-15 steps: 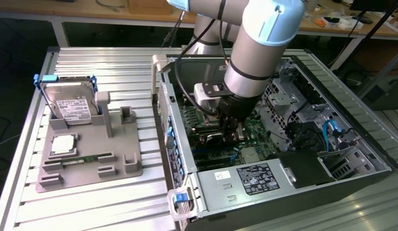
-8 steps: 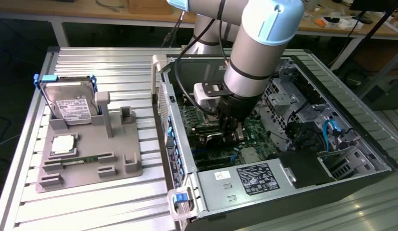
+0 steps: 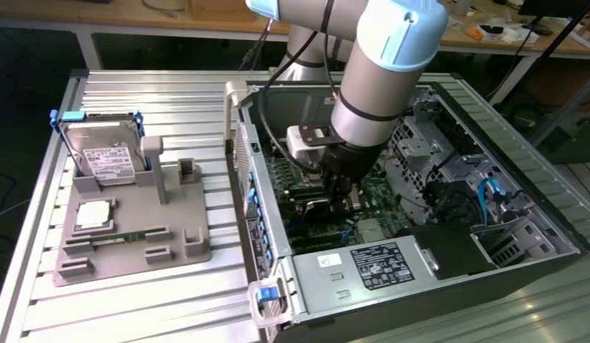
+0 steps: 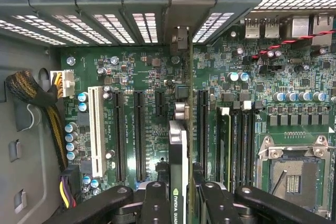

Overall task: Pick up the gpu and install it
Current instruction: 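Insert the gpu into the slot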

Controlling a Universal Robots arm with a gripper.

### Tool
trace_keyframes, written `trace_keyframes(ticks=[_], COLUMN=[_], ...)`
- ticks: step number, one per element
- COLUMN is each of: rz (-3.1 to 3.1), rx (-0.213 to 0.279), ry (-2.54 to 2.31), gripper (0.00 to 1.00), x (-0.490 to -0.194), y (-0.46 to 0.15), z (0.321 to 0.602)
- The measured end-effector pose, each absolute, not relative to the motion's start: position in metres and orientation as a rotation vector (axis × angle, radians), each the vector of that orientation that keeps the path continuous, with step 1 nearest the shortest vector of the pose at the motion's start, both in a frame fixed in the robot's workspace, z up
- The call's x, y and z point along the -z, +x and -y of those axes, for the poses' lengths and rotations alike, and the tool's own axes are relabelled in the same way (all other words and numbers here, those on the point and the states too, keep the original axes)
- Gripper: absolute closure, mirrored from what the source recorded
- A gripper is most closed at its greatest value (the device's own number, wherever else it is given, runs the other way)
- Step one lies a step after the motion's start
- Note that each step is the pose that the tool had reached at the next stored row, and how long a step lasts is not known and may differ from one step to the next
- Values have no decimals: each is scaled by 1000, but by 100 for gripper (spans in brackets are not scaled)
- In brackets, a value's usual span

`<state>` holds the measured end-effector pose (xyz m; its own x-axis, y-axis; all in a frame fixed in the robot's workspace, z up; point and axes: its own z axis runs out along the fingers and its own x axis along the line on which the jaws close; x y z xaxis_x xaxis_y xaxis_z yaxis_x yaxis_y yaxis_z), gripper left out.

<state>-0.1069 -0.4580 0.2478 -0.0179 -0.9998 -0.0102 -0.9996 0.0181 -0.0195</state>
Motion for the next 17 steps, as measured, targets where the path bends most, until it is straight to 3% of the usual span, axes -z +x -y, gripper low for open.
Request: trace_keyframes(ticks=[17], rz=[-2226], rx=[10], ry=[-2186], gripper=[73], x=[-245], y=[-107], z=[458])
